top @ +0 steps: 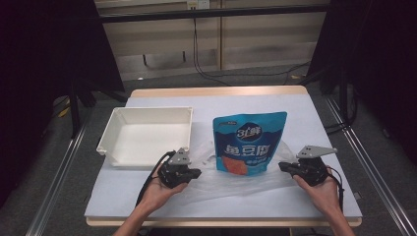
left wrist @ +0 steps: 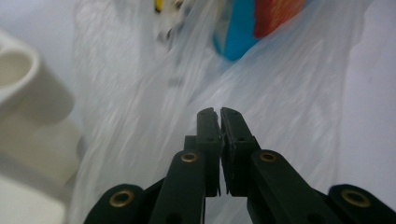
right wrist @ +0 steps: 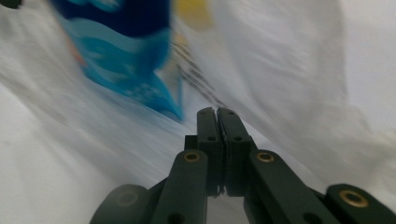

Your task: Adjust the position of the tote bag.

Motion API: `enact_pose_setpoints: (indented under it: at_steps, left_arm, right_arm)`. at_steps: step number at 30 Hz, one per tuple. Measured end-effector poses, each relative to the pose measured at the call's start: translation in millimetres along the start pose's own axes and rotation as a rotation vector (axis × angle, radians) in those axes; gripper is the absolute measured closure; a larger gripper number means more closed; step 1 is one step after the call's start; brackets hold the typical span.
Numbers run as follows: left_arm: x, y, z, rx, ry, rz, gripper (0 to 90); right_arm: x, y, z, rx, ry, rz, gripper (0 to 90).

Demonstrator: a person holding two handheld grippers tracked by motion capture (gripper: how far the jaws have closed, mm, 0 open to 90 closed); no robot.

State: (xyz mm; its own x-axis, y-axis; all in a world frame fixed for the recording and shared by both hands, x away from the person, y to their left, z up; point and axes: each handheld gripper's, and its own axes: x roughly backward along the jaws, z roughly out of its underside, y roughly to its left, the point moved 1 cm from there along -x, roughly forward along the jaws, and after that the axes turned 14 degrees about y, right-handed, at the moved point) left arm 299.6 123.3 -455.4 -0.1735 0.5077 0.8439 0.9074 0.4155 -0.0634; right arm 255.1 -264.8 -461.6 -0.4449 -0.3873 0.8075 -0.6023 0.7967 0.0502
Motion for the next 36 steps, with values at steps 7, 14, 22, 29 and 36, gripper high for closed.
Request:
enact_pose_setpoints:
  at_steps: [7, 14, 22, 29, 36]
  left_arm:
    - [-11.4, -4.2, -24.5, 0.004, -0.042, 0.046, 85.6]
    - [-26.2, 4.0, -30.6, 0.053, 0.009, 0.028, 86.0]
    - [-46.9, 1.3, -26.0, 0.047, 0.09, 0.041, 86.3]
    - [-48.2, 0.3, -25.7, 0.043, 0.078, 0.063, 89.1]
    - [-49.4, 1.3, -26.0, 0.057, 0.073, 0.059, 90.0]
  right_arm:
    - [-13.7, 23.3, -11.2, 0.052, 0.046, -0.041, 89.0]
    - [-25.7, 24.3, -8.3, 0.021, 0.087, 0.0, 89.2]
    - [-31.9, 33.9, -1.0, 0.079, 0.113, -0.078, 87.0]
    - [-36.5, 47.4, -6.6, 0.131, 0.106, -0.123, 88.4]
    - [-36.5, 53.5, -2.9, 0.148, 0.117, -0.191, 90.0]
